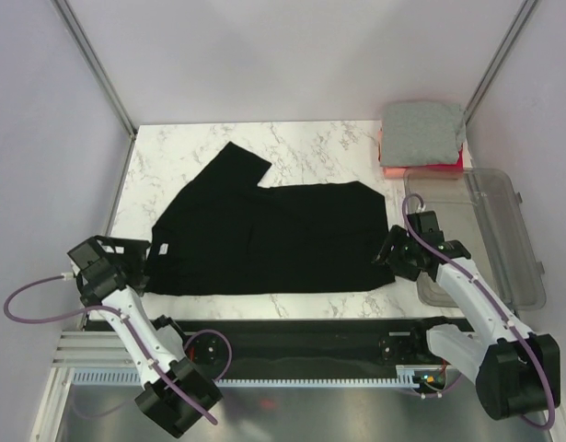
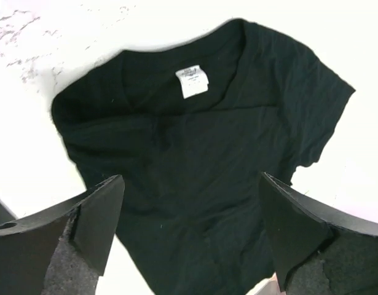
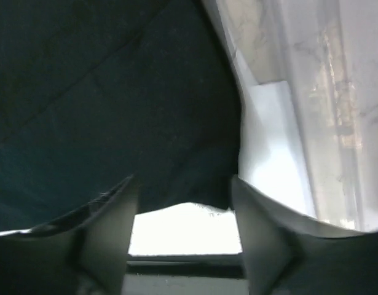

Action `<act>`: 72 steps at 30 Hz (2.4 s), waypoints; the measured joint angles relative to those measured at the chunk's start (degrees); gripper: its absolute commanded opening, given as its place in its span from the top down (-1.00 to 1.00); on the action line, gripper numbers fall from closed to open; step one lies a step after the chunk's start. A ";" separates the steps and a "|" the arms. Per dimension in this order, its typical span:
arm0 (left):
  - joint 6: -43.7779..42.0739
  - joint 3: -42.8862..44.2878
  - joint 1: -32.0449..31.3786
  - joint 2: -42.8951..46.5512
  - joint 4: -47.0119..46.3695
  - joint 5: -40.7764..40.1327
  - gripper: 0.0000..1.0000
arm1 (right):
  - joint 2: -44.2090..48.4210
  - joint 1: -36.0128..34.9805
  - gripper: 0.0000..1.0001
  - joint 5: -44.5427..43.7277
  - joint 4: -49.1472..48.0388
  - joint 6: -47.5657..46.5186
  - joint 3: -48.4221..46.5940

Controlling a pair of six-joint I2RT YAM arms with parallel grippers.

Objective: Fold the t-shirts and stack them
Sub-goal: Fold the tshirt

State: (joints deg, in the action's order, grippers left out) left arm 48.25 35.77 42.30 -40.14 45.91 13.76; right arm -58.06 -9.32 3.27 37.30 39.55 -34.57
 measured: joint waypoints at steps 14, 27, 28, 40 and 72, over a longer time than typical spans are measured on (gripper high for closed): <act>-8.72 21.16 -23.39 -16.41 -7.91 -8.46 -0.99 | 4.00 -6.56 -0.55 -4.17 3.80 0.66 -10.58; -22.97 66.27 -38.82 -77.90 -20.68 -9.53 -0.87 | 5.88 -23.34 -0.54 -7.06 -29.24 3.26 14.05; -23.82 70.51 -39.08 -82.07 -21.05 -9.14 -0.86 | 6.73 -23.85 -0.55 -6.97 -31.69 3.37 16.15; -25.75 100.08 -40.39 -112.10 -25.40 -0.31 -0.88 | 15.06 -24.59 -0.61 -6.27 -49.07 4.70 22.97; -25.70 100.76 -48.39 -113.04 -25.03 -9.25 0.96 | 9.62 -24.59 -0.65 -7.41 -50.53 5.31 22.01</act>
State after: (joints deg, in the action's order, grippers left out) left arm 22.55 136.53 -6.09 -153.18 20.88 4.51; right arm -48.45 -33.91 -4.14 -13.23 44.86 -12.56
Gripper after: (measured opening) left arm 0.028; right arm 0.808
